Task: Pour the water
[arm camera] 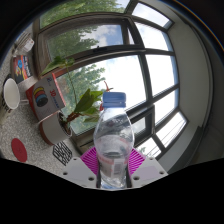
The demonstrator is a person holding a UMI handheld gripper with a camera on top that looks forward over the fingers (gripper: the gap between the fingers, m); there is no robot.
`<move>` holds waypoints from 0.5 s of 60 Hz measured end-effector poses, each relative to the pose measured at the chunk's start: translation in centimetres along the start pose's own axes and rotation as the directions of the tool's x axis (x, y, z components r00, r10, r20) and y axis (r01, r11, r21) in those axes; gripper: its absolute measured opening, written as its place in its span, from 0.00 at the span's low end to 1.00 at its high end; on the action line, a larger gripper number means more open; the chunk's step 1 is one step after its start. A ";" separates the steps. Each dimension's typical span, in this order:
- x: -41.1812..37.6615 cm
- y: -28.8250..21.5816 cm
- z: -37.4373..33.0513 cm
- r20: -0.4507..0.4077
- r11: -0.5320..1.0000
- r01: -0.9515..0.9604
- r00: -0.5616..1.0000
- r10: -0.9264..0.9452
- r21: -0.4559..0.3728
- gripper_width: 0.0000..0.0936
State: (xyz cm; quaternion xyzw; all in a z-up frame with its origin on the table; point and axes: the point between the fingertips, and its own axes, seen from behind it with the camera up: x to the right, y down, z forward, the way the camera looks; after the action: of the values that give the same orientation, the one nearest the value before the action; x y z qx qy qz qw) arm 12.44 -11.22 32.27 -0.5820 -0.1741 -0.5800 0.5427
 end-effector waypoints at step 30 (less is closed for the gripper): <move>-13.5 -15.9 1.0 -0.311 0.245 0.879 0.386 -0.868 0.408 0.36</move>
State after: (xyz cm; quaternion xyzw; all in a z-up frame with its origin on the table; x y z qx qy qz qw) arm -3.88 0.91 27.72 -0.2123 -0.6084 -0.7178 0.2635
